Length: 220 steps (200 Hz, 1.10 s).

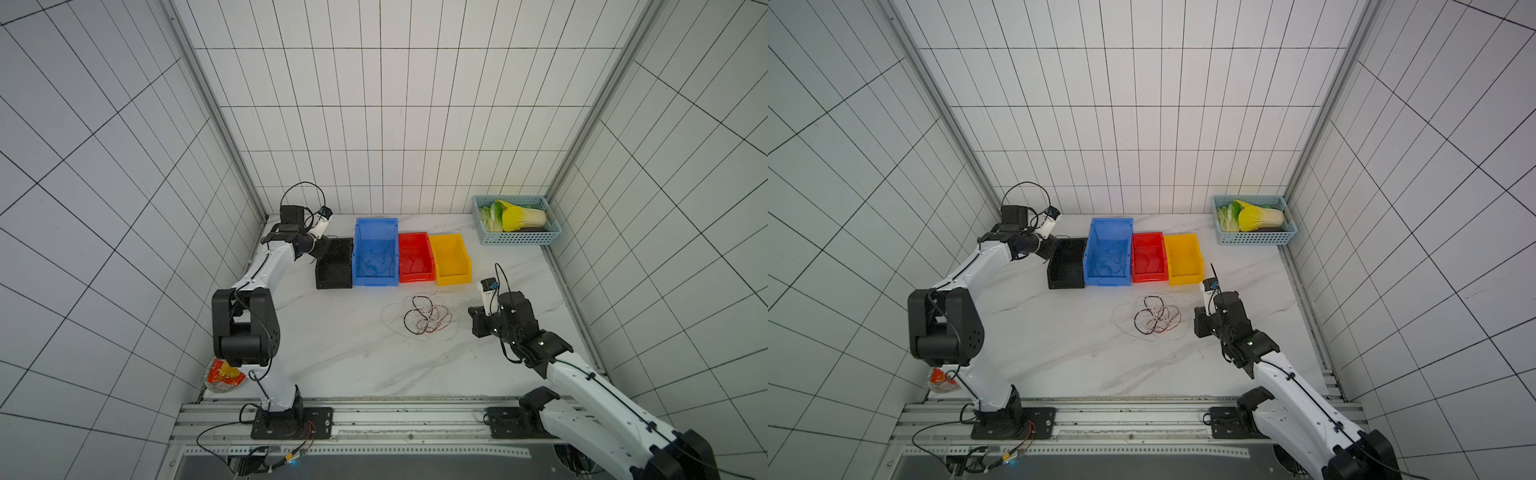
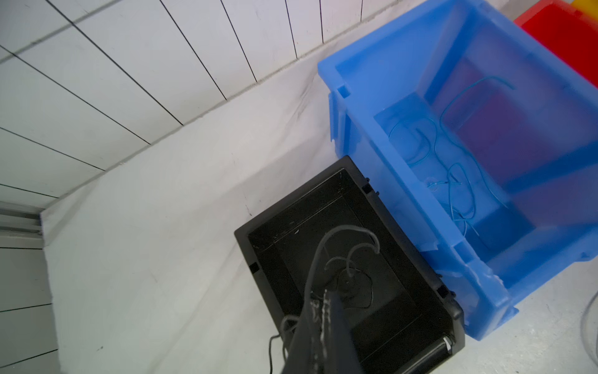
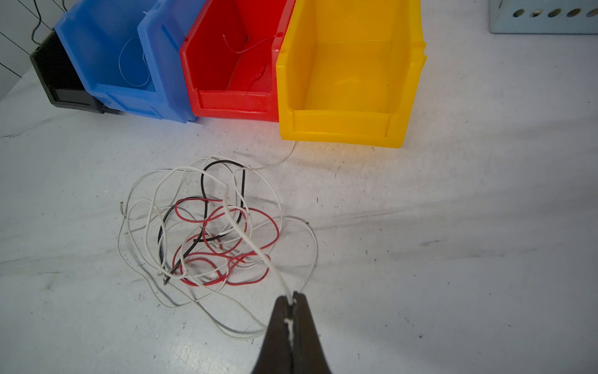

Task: Untangle and sort cables by color
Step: Place the cable in the bin.

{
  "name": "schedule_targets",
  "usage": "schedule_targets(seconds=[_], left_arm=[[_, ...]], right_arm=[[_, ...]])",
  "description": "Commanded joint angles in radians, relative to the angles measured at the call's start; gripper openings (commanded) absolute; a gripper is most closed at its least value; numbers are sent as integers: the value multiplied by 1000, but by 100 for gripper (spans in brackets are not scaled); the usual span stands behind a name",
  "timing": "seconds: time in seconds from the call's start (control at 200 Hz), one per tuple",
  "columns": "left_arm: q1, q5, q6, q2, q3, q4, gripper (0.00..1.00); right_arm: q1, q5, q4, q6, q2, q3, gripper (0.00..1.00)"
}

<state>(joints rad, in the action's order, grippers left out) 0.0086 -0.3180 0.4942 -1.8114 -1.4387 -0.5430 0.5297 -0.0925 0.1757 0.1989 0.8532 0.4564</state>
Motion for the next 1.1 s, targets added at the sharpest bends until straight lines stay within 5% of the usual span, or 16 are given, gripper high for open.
schedule_targets(seconds=[0.0,0.33,0.6,0.939,1.004,1.054,1.094], left_arm=[[-15,12,1,-90,-96,-31,0],[-29,-195,-180,-200,-293,-183,0],[19,-395,-347,-155,-260,-106,0],[36,-158,-249,-204,-167,-72,0],[36,-135,-242,-212,-160,-68,14],[36,-123,-242,-222,-163,-68,37],[36,-118,-241,-225,-172,-79,43]], right_arm=[[-2,3,-9,2,-11,45,0],[-2,12,1,-9,-14,47,0],[-3,10,-4,-9,5,49,0],[-2,4,-5,-4,9,51,0],[-3,6,-8,-4,9,50,0],[-3,6,-7,-4,13,54,0],[-2,5,-7,-4,16,56,0]])
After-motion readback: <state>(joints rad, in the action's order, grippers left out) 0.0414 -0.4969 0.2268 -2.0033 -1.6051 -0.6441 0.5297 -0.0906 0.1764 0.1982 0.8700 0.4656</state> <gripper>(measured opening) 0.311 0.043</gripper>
